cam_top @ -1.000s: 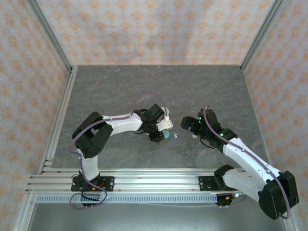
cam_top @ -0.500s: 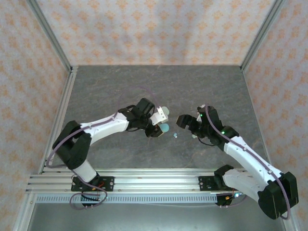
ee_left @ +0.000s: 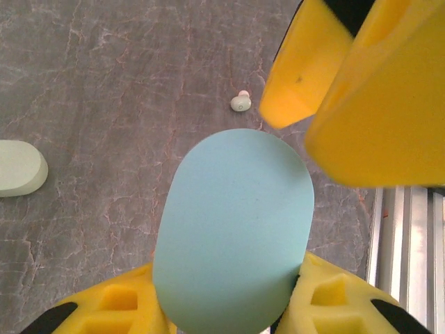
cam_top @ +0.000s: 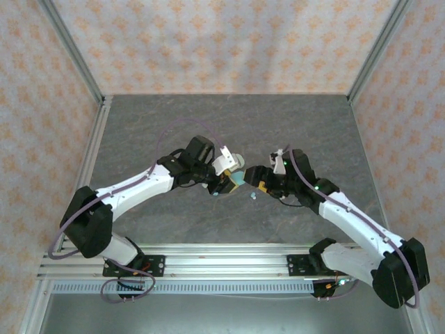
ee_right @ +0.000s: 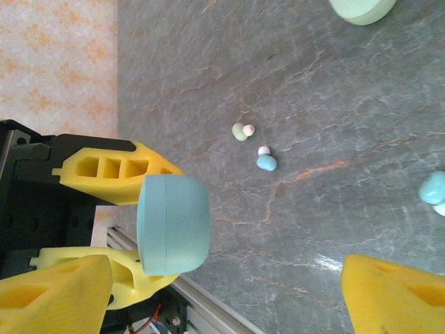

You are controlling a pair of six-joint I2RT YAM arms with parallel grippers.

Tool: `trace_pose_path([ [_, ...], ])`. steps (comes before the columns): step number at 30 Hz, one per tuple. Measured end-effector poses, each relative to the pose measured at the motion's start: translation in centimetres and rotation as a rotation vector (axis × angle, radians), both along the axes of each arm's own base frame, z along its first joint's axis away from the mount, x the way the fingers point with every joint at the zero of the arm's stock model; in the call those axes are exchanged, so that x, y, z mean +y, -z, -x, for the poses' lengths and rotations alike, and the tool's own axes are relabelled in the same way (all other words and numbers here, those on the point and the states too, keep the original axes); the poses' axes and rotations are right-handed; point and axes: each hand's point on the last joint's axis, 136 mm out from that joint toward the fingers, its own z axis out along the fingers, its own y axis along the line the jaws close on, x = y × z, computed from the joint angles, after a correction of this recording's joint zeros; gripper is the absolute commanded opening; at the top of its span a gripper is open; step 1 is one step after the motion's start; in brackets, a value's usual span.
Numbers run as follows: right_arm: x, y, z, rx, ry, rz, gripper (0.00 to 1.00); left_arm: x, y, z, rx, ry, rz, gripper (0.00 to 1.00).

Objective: Insert wireless bluetooth earbuds into charging case

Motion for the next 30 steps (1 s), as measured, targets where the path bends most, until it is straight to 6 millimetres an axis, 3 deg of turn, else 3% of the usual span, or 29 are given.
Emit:
trace_pose_path([
  [4, 1.4, -0.1, 0.1, 0.015, -0.044, -0.012, 0.81, 0.0, -0.3, 0.1, -0.002, 0.004, 0.007, 0.31],
  [6, 2.1, -0.1, 0.2, 0.022, -0.067, -0.018, 0.71, 0.0, -0.3, 0.1, -0.001, 0.004, 0.008, 0.31],
  [11, 3.1, -0.2, -0.1, 0.053, -0.071, -0.052, 0.33, 0.0, -0.4, 0.2, -0.005, 0.004, 0.010, 0.32],
  [15, 3.7, -0.5, -0.4, 0.071, -0.061, -0.093, 0.16, 0.6, -0.2, 0.0, 0.000, -0.013, 0.009, 0.33],
  [17, 4.0, -0.3, -0.6, 0.091, -0.051, -0.120, 0.10, 1.0, -0.3, -0.1, -0.005, -0.030, 0.012, 0.42],
  [23, 4.7, -0.2, -1.0, 0.142, -0.010, -0.200, 0.05, 2.4, -1.2, 0.1, -0.066, -0.100, 0.037, 0.74],
  [27, 4.8, -0.7, -1.4, 0.187, 0.037, -0.252, 0.05, 4.6, -3.4, -0.8, -0.140, -0.216, 0.094, 0.82],
  [30, 4.9, -1.4, -1.9, 0.212, 0.065, -0.293, 0.07, 6.7, -5.8, -2.1, -0.188, -0.328, 0.170, 0.79],
])
